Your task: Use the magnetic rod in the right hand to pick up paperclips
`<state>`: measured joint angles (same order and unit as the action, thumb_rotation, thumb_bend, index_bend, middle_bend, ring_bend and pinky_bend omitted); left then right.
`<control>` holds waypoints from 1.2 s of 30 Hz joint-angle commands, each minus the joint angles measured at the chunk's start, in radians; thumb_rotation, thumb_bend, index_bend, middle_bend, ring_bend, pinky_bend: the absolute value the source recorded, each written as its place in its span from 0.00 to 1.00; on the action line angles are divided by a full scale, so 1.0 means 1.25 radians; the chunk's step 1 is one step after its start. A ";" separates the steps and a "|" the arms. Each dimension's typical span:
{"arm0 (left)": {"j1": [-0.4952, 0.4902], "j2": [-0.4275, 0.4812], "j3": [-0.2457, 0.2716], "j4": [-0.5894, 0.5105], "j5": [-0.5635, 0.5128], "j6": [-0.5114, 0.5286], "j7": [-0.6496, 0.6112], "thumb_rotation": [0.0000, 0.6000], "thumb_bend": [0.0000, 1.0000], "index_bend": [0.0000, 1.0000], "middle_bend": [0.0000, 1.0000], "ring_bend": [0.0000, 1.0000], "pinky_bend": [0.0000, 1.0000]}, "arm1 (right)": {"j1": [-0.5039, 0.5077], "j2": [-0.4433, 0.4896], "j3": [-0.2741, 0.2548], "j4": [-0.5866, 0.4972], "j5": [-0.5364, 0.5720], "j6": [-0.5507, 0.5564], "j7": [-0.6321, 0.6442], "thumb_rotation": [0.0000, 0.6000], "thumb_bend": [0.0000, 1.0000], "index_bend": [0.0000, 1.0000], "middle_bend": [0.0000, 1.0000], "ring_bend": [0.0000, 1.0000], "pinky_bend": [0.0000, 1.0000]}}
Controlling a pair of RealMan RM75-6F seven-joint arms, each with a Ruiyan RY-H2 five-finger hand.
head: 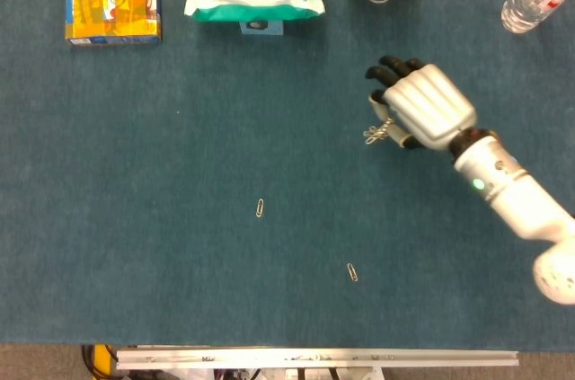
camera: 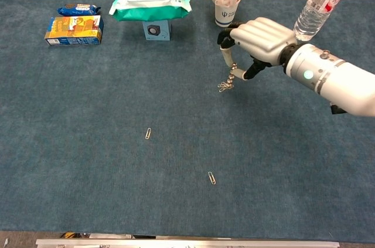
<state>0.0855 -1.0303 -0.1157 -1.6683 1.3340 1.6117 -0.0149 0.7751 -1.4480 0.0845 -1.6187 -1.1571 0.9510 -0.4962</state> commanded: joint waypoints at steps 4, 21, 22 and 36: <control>-0.013 -0.006 0.002 -0.002 0.003 -0.017 0.020 1.00 0.05 0.23 0.17 0.14 0.31 | -0.061 0.064 -0.041 -0.052 -0.051 0.072 0.003 1.00 0.31 0.57 0.24 0.14 0.30; -0.057 -0.012 0.002 0.004 0.014 -0.070 0.034 1.00 0.05 0.23 0.17 0.14 0.31 | -0.188 0.108 -0.108 -0.012 -0.100 0.150 0.061 1.00 0.31 0.57 0.24 0.14 0.30; -0.060 -0.012 0.002 0.004 0.015 -0.074 0.034 1.00 0.05 0.23 0.17 0.14 0.31 | -0.195 0.108 -0.109 -0.005 -0.100 0.150 0.065 1.00 0.31 0.57 0.24 0.14 0.30; -0.084 -0.015 0.005 0.006 0.017 -0.102 0.040 1.00 0.05 0.23 0.17 0.14 0.31 | -0.230 0.102 -0.098 0.029 -0.081 0.139 0.061 1.00 0.14 0.30 0.24 0.14 0.30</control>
<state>-0.0192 -1.0485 -0.1099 -1.6611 1.3556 1.4847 0.0351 0.4882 -1.3218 -0.0386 -1.5822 -1.2581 1.1243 -0.4195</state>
